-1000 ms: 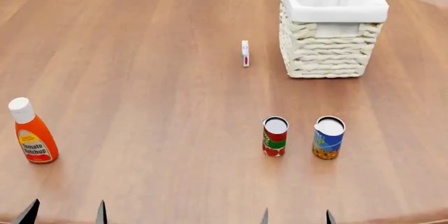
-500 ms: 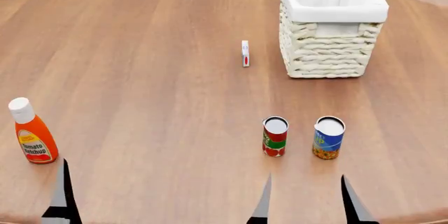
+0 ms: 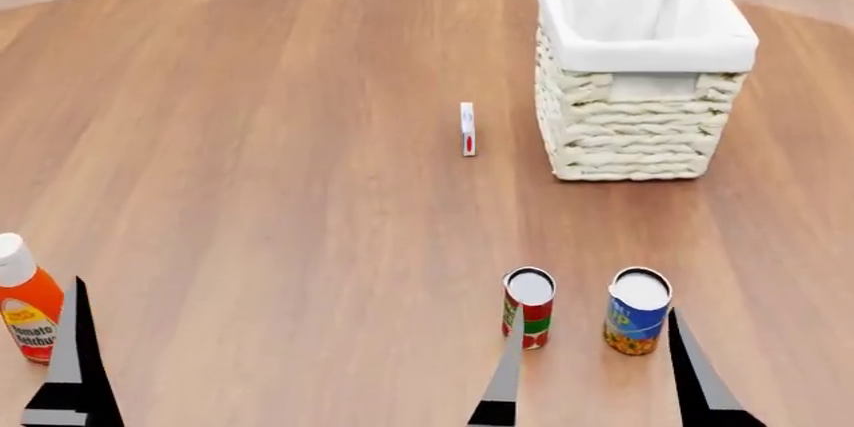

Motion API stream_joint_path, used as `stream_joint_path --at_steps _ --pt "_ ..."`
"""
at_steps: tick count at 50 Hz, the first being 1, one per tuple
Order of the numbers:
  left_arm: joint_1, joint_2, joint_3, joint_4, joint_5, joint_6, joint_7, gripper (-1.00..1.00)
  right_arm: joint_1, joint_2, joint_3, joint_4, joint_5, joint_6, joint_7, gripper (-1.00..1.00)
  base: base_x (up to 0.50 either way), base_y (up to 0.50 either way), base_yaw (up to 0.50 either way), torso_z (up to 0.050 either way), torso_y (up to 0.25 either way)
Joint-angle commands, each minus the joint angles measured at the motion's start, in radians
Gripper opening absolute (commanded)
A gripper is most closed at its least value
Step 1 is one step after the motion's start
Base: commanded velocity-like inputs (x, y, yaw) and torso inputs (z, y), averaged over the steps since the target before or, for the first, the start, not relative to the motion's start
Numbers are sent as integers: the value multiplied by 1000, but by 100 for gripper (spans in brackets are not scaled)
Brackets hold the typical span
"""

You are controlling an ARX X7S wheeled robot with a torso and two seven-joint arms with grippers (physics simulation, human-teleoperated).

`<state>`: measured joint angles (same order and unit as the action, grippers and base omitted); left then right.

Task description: Pick up the ketchup, and put it in the basket.

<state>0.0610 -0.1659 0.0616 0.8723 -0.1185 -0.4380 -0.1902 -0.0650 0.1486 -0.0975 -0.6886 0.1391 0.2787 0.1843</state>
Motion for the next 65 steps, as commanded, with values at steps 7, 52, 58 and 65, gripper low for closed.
stream_joint_path --at_steps 7,52,58,65 --pt "-8 0 -12 6 -1 -8 9 100 3 1 23 -26 13 13 -5 100 500 0 0 0 0" --pt "-5 -34 11 26 -36 -26 -25 100 7 35 8 -31 49 21 40 100 500 0 0 0 1" --pt "-5 -37 12 22 -40 -22 -29 100 8 39 6 -32 51 23 47 100 500 0 0 0 0" --pt "-7 -42 13 27 -46 -28 -35 100 16 51 -14 -35 25 55 61 100 481 0 0 0 1"
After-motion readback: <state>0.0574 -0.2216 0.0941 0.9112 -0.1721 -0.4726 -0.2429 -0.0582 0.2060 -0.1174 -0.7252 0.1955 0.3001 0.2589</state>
